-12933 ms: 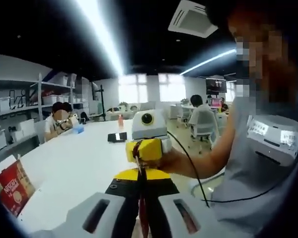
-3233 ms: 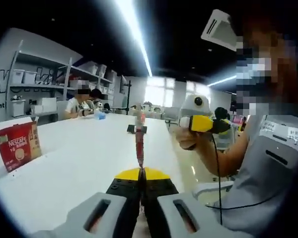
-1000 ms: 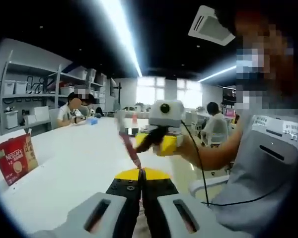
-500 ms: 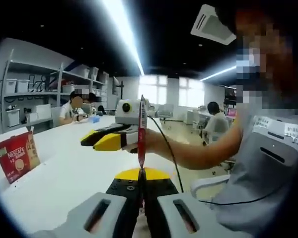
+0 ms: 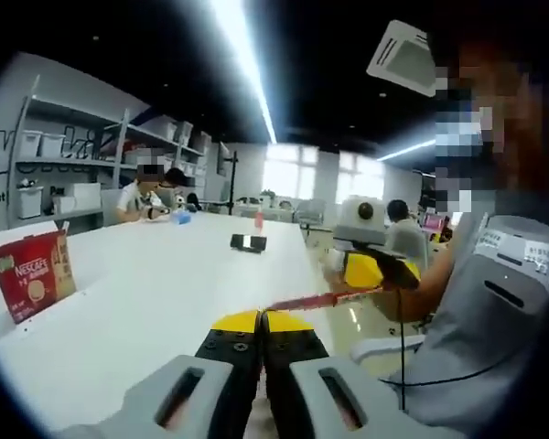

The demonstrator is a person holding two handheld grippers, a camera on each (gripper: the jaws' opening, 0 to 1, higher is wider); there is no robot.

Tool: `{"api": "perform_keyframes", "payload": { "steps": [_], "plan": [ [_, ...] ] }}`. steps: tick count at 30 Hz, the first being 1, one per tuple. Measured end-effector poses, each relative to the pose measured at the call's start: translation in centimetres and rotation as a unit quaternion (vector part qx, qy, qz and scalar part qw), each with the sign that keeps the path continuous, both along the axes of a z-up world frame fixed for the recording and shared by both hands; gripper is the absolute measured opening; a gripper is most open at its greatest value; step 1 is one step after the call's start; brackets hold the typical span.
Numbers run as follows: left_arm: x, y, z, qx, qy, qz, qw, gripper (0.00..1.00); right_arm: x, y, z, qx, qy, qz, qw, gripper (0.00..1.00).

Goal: Tear open the coffee pouch, take out the coffee, and pour the coffee from the pouch into the cup

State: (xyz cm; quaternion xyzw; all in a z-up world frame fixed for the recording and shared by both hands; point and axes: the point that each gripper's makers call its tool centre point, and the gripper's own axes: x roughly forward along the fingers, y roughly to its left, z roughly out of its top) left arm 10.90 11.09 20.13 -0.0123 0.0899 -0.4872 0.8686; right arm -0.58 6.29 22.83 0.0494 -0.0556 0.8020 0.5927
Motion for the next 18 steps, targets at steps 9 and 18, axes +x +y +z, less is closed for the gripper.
{"api": "perform_keyframes", "payload": {
  "steps": [9,18],
  "plan": [
    [-1.2,-1.0,0.2,0.005,-0.013,-0.024,0.9996,0.03,2.3,0.9,-0.3,-0.012,-0.007,-0.016,0.9998,0.2],
    [-1.9,-1.6,-0.2,0.03,-0.025,-0.034,0.9987,0.03,17.5,3.7,-1.6,-0.031,0.039,-0.099,0.9938,0.21]
  ]
}}
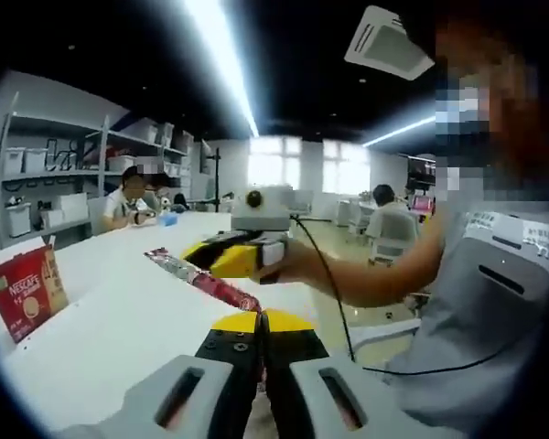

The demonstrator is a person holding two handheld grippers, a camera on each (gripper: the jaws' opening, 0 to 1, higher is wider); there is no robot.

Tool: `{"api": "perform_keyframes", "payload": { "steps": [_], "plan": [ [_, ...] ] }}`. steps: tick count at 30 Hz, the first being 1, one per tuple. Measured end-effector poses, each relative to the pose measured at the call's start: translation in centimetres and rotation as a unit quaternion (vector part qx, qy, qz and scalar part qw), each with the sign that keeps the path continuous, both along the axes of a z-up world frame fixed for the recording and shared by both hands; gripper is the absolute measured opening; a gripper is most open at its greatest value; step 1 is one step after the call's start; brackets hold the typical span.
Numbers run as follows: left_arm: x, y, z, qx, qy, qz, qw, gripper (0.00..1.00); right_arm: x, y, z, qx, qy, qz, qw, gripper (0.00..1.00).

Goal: Tear open the coffee pouch, take out the coffee, and pour the coffee from the pouch into the cup

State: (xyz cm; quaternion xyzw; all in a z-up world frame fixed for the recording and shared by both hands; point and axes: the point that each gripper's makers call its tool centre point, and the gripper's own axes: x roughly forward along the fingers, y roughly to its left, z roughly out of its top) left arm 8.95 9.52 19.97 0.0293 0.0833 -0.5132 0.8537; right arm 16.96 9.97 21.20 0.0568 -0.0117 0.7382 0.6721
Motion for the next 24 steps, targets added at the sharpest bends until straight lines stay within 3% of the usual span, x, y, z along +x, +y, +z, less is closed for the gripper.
{"api": "perform_keyframes", "payload": {
  "steps": [4,6,8,13,17,21,24],
  "plan": [
    [-0.3,-0.1,0.3,-0.007,0.0,-0.007,0.9999,0.03,3.9,1.3,-1.4,-0.033,-0.014,-0.026,0.999,0.21],
    [-0.1,0.0,0.2,-0.005,0.0,-0.005,1.0,0.03,4.8,1.7,-1.4,-0.032,-0.008,-0.025,0.9991,0.21],
    [0.1,0.3,0.0,-0.005,0.004,-0.002,1.0,0.03,4.4,1.9,-0.9,-0.027,-0.006,-0.022,0.9994,0.21],
    [0.8,1.0,-0.2,-0.009,0.012,0.013,0.9998,0.03,-1.6,1.1,1.0,0.003,-0.033,0.021,0.9992,0.21],
    [1.5,1.7,-0.3,-0.021,0.028,0.025,0.9991,0.03,-7.7,-0.5,1.3,0.016,-0.045,0.048,0.9977,0.2],
    [1.7,1.5,-0.6,-0.021,0.034,0.029,0.9988,0.03,-14.6,-1.8,1.8,0.038,-0.039,0.106,0.9928,0.2],
    [1.5,1.0,-0.5,-0.026,0.034,0.022,0.9988,0.03,-18.2,-2.3,1.1,0.027,-0.044,0.124,0.9909,0.21]
  ]
}}
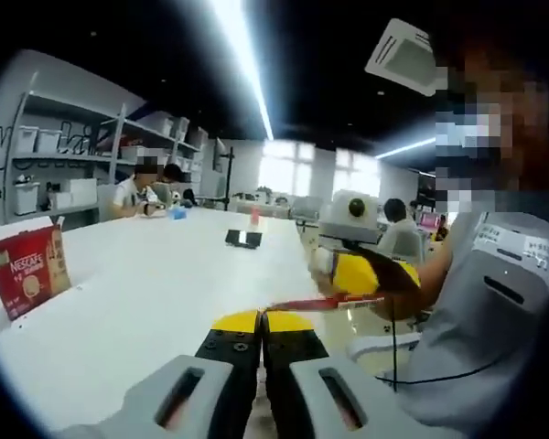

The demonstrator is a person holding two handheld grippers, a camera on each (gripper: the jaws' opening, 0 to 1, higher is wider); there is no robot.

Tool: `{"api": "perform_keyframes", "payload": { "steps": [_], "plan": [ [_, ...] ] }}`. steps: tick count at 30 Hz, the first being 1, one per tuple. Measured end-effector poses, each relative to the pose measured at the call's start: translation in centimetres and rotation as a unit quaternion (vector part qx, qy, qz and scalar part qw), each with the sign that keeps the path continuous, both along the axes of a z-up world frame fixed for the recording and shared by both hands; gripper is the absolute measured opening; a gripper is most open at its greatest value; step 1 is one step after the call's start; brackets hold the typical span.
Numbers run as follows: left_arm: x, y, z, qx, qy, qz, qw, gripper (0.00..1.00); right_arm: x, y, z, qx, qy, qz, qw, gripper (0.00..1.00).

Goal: Tear open the coffee pouch, take out the coffee, and pour the coffee from the pouch into the cup

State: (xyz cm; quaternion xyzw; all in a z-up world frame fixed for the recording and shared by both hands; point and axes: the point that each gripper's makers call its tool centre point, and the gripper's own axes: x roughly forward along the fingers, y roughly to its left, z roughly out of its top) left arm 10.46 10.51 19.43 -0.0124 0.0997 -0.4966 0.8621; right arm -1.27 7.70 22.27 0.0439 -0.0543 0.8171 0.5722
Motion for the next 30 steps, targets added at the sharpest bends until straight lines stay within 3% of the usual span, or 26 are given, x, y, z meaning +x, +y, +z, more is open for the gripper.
{"api": "perform_keyframes", "payload": {
  "steps": [5,8,10,12,19,21,25,29,30],
  "plan": [
    [0.0,0.1,0.2,-0.006,-0.001,0.001,1.0,0.03,-1.5,-0.9,-0.9,-0.006,0.016,0.003,0.9998,0.21],
    [0.0,0.1,0.2,-0.006,-0.001,0.001,1.0,0.03,-1.1,-0.7,-0.7,-0.005,0.018,0.001,0.9998,0.21],
    [-0.4,-0.3,0.3,-0.007,-0.004,-0.007,0.9999,0.03,1.1,-0.1,-0.6,-0.01,0.003,-0.015,0.9998,0.21],
    [-0.9,-0.9,0.3,-0.003,-0.008,-0.015,0.9998,0.03,4.3,0.5,-0.5,-0.011,0.003,-0.035,0.9993,0.21],
    [-1.3,-1.7,0.2,0.015,-0.019,-0.023,0.9994,0.03,20.3,2.6,-3.4,-0.052,0.051,-0.141,0.9873,0.21],
    [-1.4,-1.7,0.2,0.012,-0.019,-0.025,0.9994,0.03,22.3,3.3,-3.9,-0.055,0.056,-0.147,0.986,0.21],
    [-0.9,-1.3,-0.1,0.014,-0.015,-0.02,0.9996,0.03,23.1,4.2,-3.9,-0.056,0.06,-0.148,0.9855,0.21],
    [-0.5,-0.8,-0.3,0.016,-0.01,-0.011,0.9998,0.03,21.0,4.3,-2.6,-0.038,0.053,-0.134,0.9888,0.21],
    [-0.3,-0.5,-0.3,0.016,-0.009,-0.007,0.9998,0.03,19.6,4.0,-1.8,-0.026,0.047,-0.125,0.9907,0.21]
  ]
}}
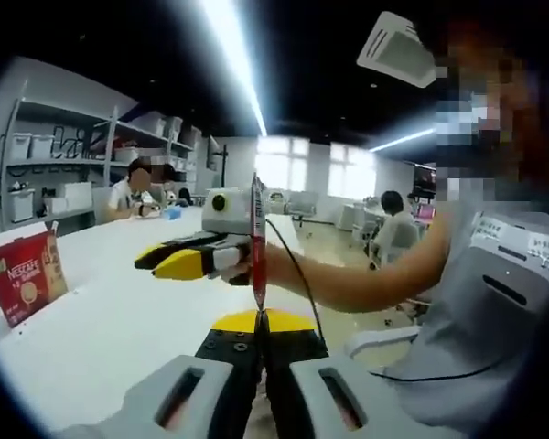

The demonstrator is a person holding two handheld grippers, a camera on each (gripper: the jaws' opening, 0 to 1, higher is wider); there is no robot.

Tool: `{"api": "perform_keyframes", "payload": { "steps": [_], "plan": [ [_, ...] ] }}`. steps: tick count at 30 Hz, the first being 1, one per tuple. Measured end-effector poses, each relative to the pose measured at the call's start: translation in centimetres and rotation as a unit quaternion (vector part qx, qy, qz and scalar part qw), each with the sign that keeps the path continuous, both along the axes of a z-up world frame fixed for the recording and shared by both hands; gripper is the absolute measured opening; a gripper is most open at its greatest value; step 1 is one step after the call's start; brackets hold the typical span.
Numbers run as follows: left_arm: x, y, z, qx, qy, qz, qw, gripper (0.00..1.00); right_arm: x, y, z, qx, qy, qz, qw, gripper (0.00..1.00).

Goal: Tear open the coffee pouch, take out the coffee, and pour the coffee from the pouch into the cup

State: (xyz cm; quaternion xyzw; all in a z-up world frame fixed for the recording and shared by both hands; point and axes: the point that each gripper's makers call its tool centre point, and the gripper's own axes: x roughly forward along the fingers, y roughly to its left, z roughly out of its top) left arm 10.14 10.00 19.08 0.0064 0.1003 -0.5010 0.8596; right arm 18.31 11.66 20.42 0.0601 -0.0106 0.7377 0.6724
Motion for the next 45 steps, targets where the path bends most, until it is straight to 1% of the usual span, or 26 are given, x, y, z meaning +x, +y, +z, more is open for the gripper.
{"api": "perform_keyframes", "payload": {
  "steps": [2,4,5,7,9,10,12,17,18,19,22,25,27,29,30,31,32,33,34,35,37,38,40,41,42,45],
  "plan": [
    [0.3,0.5,0.1,-0.008,0.003,0.005,1.0,0.03,-2.5,-0.6,1.1,0.015,-0.009,0.016,0.9997,0.21],
    [0.7,0.9,0.3,-0.016,0.008,0.013,0.9997,0.03,-5.6,-1.3,1.8,0.031,-0.019,0.041,0.9985,0.21],
    [0.8,1.0,0.3,-0.016,0.01,0.016,0.9997,0.03,-6.8,-1.6,2.0,0.038,-0.018,0.053,0.9978,0.2],
    [1.1,1.2,0.3,-0.022,0.014,0.023,0.9994,0.03,-10.7,-2.4,2.2,0.057,-0.005,0.093,0.994,0.2],
    [1.2,1.3,0.2,-0.019,0.016,0.028,0.9993,0.03,-13.7,-2.8,1.4,0.056,0.002,0.112,0.9921,0.2],
    [1.2,1.3,0.2,-0.019,0.017,0.029,0.9993,0.03,-15.3,-2.9,0.6,0.045,0.002,0.122,0.9915,0.2],
    [1.1,1.2,0.2,-0.022,0.017,0.028,0.9992,0.03,-17.1,-3.1,-0.2,0.039,0.0,0.129,0.9908,0.2],
    [0.9,1.2,0.2,-0.022,0.017,0.028,0.9992,0.03,-21.4,-3.7,-1.8,0.039,0.038,0.145,0.9879,0.2],
    [0.7,1.1,0.2,-0.021,0.016,0.025,0.9993,0.03,-22.9,-3.8,-2.3,0.031,0.03,0.151,0.9876,0.2],
    [0.6,1.0,0.1,-0.019,0.017,0.023,0.9994,0.03,-23.1,-3.8,-2.4,0.02,0.022,0.151,0.9882,0.2],
    [0.3,0.8,-0.1,-0.013,0.017,0.021,0.9996,0.03,-21.6,-3.8,-1.3,0.019,0.016,0.144,0.9893,0.2],
    [0.1,0.7,0.1,-0.015,0.015,0.018,0.9996,0.03,-18.0,-3.3,0.0,0.011,0.018,0.121,0.9924,0.2],
    [-0.1,0.6,0.1,-0.014,0.014,0.017,0.9997,0.03,-15.9,-2.9,0.6,0.007,0.01,0.116,0.9932,0.2],
    [-0.4,0.3,0.3,-0.012,0.011,0.011,0.9998,0.03,-10.9,-1.9,0.4,-0.02,0.006,0.068,0.9975,0.2],
    [-0.5,0.2,0.4,-0.011,0.009,0.009,0.9999,0.03,-9.5,-1.6,0.4,-0.021,0.008,0.057,0.9981,0.17],
    [-0.4,0.3,0.3,-0.004,0.004,0.013,0.9999,0.03,-6.2,-1.2,0.7,-0.018,0.039,0.031,0.9986,0.19],
    [-0.5,0.3,0.2,-0.001,0.006,0.011,0.9999,0.03,-3.1,-1.1,0.3,-0.028,0.047,-0.009,0.9985,0.22],
    [-0.4,0.4,0.1,0.0,0.004,0.014,0.9999,0.03,-2.2,-1.1,0.2,-0.032,0.051,-0.018,0.9981,0.21],
    [-0.5,0.6,0.1,0.0,0.006,0.011,0.9999,0.03,1.1,-1.2,-0.1,-0.033,0.053,-0.055,0.9965,0.21],
    [-0.6,0.6,0.1,-0.001,0.007,0.01,0.9999,0.03,2.1,-1.2,-0.2,-0.033,0.053,-0.059,0.9963,0.21],
    [-0.7,0.6,0.0,0.0,0.007,0.011,0.9999,0.03,1.9,-1.1,0.0,-0.025,0.061,-0.04,0.997,0.22],
    [-0.7,0.6,0.0,0.001,0.007,0.011,0.9999,0.03,1.0,-1.1,0.4,-0.015,0.068,-0.013,0.9975,0.23],
    [-0.6,0.7,-0.3,0.005,0.011,0.01,0.9999,0.03,-2.8,-1.3,1.4,-0.004,0.063,0.085,0.9943,0.24],
    [-0.5,0.8,-0.5,0.007,0.014,0.01,0.9998,0.03,-3.5,-1.4,1.5,-0.006,0.055,0.103,0.9932,0.24],
    [-0.4,0.9,-0.6,0.009,0.016,0.009,0.9998,0.03,-4.4,-1.6,1.7,-0.014,0.03,0.117,0.9926,0.25],
    [-0.2,0.8,-0.7,0.013,0.022,0.006,0.9997,0.03,-5.9,-2.2,1.9,-0.049,-0.007,0.146,0.9881,0.28]
  ]
}}
